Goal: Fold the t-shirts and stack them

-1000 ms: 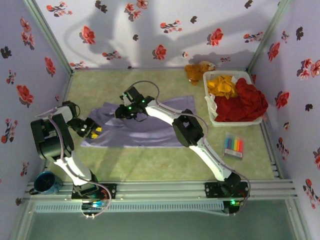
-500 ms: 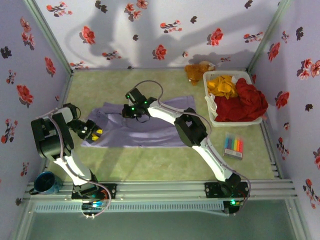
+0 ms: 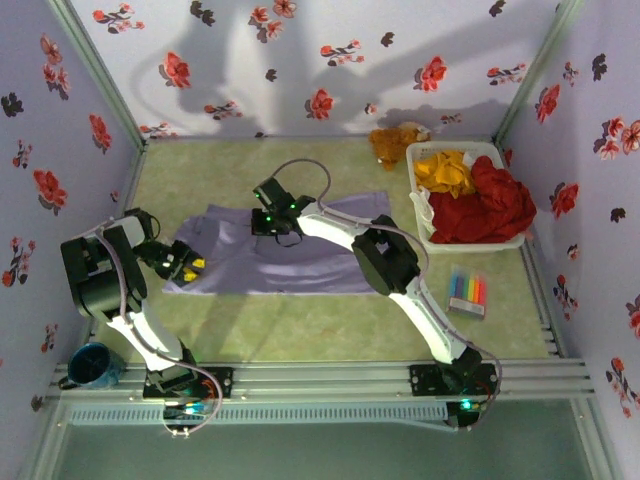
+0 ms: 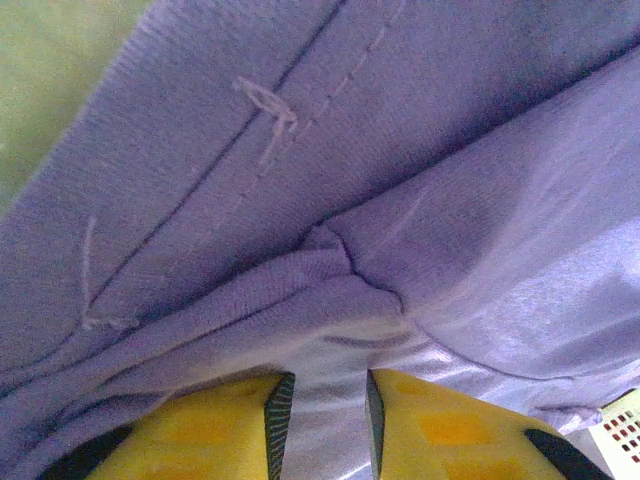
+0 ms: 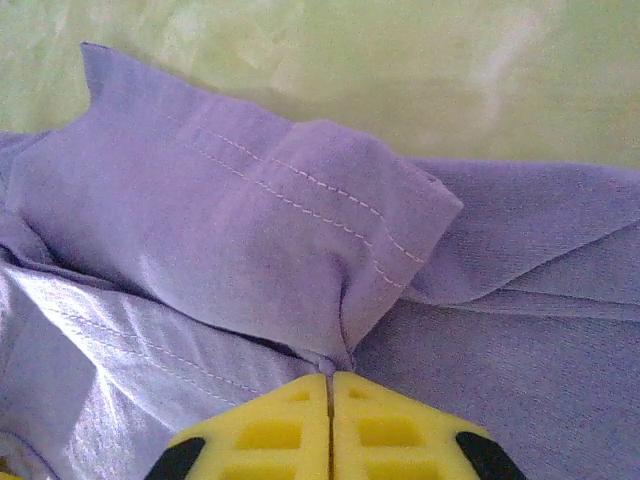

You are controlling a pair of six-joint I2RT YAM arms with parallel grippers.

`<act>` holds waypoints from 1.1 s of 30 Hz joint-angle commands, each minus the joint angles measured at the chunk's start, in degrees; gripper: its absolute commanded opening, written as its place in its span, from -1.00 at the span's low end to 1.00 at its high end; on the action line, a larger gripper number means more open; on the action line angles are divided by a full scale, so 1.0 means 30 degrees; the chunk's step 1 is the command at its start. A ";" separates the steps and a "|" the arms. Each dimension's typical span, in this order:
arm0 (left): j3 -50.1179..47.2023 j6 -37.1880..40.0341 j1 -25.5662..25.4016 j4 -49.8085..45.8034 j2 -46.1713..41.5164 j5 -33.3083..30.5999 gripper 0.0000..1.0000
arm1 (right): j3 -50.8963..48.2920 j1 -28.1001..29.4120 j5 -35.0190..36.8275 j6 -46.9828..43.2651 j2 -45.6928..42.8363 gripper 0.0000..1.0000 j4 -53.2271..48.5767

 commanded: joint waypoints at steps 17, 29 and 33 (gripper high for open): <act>1.0154 0.1444 -0.0828 -0.2213 0.2873 -0.1894 -0.18 | -0.2256 0.0071 0.0610 -0.0603 -0.4277 -0.22 -0.2831; 1.7156 0.2926 -0.3934 -0.3757 0.8356 -0.4771 -0.23 | -0.5710 -0.0071 0.0478 -0.0794 -0.7301 -0.20 -0.3187; 1.8992 0.3481 -0.4332 -0.5140 0.9540 -0.5872 -0.28 | -0.7254 -0.0436 0.0676 -0.0798 -0.8332 -0.20 -0.2884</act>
